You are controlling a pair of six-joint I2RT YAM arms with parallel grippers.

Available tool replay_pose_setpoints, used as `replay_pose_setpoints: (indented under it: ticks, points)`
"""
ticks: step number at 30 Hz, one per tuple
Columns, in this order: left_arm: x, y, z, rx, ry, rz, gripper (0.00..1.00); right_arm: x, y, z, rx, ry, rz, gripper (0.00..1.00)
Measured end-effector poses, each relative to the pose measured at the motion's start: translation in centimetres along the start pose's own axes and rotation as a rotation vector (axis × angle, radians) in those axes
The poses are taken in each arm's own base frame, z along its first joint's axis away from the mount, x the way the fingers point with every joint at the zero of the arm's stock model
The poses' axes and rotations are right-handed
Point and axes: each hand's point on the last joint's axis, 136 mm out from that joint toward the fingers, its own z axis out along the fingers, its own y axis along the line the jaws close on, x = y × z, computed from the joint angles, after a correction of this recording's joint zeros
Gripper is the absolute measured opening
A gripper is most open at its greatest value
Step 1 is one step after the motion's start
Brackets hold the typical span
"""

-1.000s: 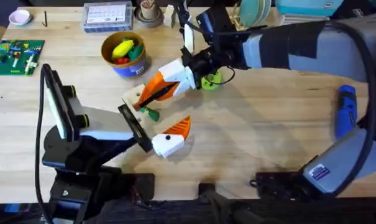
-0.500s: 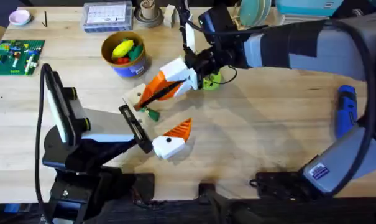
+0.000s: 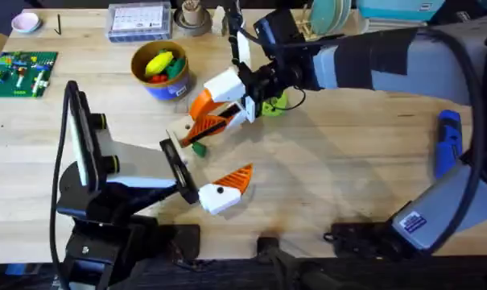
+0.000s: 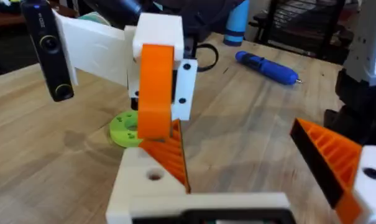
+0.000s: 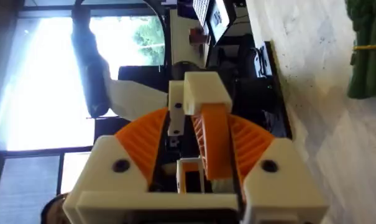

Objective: Pick up the gripper from the table and insert it into the empty holder that is missing its gripper. Then pick up a screw, insert it into the mounting hole, and use the screwdriver to tighten it. Finally, clean up the table by picking up the vegetable and placing it into the bucket.

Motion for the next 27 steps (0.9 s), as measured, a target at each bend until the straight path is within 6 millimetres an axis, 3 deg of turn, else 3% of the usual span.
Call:
replay_pose_setpoints:
  ticks: [1, 2, 3, 8, 12, 13, 19, 27]
  points:
    - [0.0, 0.0, 0.0, 0.002, 0.0, 0.0, 0.993, 0.0, 0.0, 0.0, -0.003, 0.002, 0.0, 0.599]
    - [0.1, -0.8, 0.0, 0.044, 0.005, -0.002, 0.993, 0.0, 0.0, 0.2, 0.001, 0.004, -0.012, 0.819]
    - [0.2, -1.1, 0.1, 0.062, 0.008, -0.003, 0.993, 0.0, 0.0, 0.3, 0.004, 0.004, -0.017, 0.85]
    - [0.3, -1.7, 0.0, 0.092, 0.012, -0.005, 0.993, -0.6, -0.8, 0.3, 0.053, -0.031, -0.029, 0.865]
    - [0.3, -1.8, 0.0, 0.101, 0.013, -0.006, 0.993, -1.8, -1.8, -0.8, 0.109, -0.095, -0.05, 0.866]
    - [0.3, -1.8, 0.0, 0.101, 0.013, -0.006, 0.993, -2.9, -2.6, -2.4, 0.153, -0.161, -0.06, 0.868]
    - [0.3, -1.8, 0.0, 0.101, 0.013, -0.006, 0.993, -4.7, -3.5, -6.5, 0.27, -0.304, -0.087, 0.87]
    - [0.3, -1.8, 0.0, 0.101, 0.013, -0.007, 0.993, -1.3, -1.3, -11.6, 0.676, -0.418, -0.141, 0.871]
